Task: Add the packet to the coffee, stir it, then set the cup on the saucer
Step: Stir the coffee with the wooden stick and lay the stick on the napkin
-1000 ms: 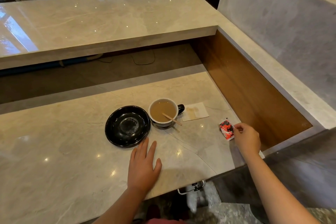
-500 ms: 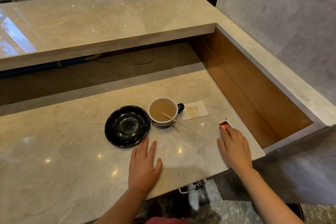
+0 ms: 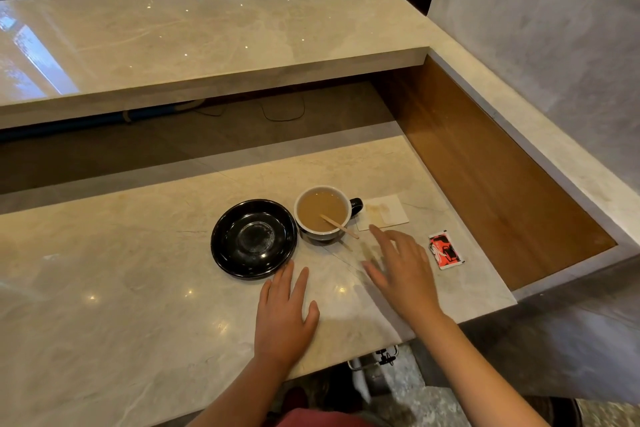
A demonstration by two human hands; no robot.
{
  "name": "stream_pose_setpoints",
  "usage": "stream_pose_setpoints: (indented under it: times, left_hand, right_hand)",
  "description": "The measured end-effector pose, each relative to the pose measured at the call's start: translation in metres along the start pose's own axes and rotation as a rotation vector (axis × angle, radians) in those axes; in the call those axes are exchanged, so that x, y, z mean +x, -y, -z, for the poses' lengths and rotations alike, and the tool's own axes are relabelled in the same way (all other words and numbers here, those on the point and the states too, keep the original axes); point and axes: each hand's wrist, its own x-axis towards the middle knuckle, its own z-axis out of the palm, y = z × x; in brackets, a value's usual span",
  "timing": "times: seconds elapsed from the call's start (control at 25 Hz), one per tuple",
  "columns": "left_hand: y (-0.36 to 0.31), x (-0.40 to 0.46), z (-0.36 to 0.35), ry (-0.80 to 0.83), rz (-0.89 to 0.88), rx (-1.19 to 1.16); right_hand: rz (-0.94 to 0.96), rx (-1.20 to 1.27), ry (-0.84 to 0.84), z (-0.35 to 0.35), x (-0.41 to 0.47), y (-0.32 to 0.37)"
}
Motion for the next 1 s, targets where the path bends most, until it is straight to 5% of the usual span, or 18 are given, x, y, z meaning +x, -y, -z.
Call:
stream_pose_setpoints:
  times: [0.16, 0.36, 0.68, 1.0]
  left_hand:
    - [0.0, -0.001, 0.0, -0.006, 0.0, -0.04]
    - [-0.001, -0.001, 0.0, -0.027, -0.004, -0.061]
    - [0.0, 0.0, -0.001, 0.004, -0.009, -0.006]
    - [0.002, 0.0, -0.003, 0.005, -0.01, -0.014]
  right_hand:
    - [0.034, 0.068, 0.062, -0.013, 0.025, 0.023]
    - [0.079, 0.138, -0.068, -0.017, 0.045, 0.033]
    - [-0.277, 0.7, -0.022, -0.014, 0.083, 0.048]
    - [-0.198, 0.58, 0.063, 0.01, 0.101, 0.018]
